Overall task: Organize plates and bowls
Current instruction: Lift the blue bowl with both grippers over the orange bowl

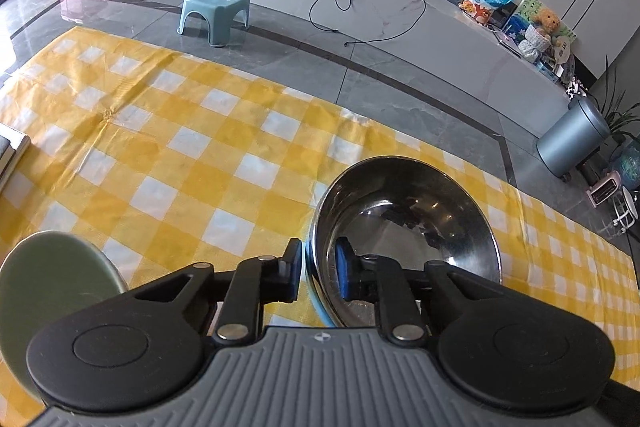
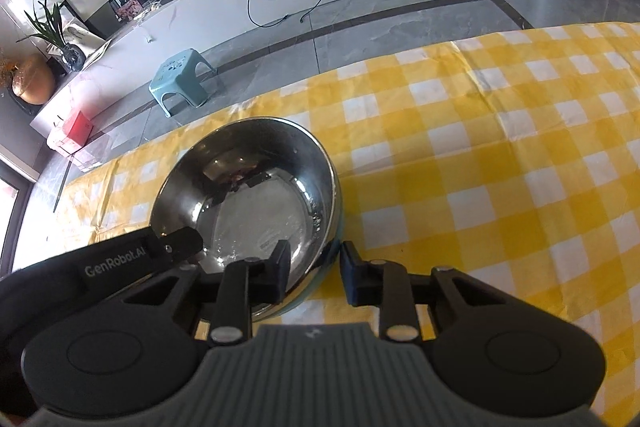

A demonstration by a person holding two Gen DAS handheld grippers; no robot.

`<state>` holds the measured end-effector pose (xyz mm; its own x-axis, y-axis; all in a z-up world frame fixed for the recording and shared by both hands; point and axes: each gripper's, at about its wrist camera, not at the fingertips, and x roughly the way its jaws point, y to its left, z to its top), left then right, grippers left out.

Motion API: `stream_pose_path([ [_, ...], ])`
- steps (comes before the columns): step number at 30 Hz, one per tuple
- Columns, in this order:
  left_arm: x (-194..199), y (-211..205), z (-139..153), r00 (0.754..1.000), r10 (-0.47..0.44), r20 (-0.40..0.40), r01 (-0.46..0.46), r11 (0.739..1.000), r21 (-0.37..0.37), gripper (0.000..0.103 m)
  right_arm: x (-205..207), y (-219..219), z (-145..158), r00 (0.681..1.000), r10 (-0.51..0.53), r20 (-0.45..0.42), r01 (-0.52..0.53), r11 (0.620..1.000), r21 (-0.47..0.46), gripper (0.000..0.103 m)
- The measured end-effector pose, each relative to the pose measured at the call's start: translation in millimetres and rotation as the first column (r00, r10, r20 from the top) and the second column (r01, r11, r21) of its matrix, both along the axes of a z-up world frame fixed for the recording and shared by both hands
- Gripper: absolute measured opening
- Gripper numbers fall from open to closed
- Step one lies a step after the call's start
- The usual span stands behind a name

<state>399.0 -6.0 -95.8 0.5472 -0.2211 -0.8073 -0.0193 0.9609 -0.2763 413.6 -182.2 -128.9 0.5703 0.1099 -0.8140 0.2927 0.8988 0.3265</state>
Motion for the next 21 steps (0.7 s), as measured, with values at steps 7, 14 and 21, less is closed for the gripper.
stream_pose_path([
  [7,-2.1,-4.4,0.7,1.000,-0.011,-0.005,0.011,0.999,0.035,0.010,3.3,-0.4,-2.9,1.000,-0.019,-0.010,0.019,1.000,0.001,0.022],
  [14,-29.9,0.2,25.7,1.000,-0.012,0.023,0.012,1.000,0.020,0.010,-22.9,-2.1,14.2,1.000,-0.011,0.017,0.011,1.000,0.012,0.020],
  [21,-82.4,2.1,63.2,0.998,-0.011,0.064,0.010,1.000,0.014,0.010,-77.9,-4.1,46.5,0.998,-0.010,0.057,0.008,0.999,0.034,0.020],
])
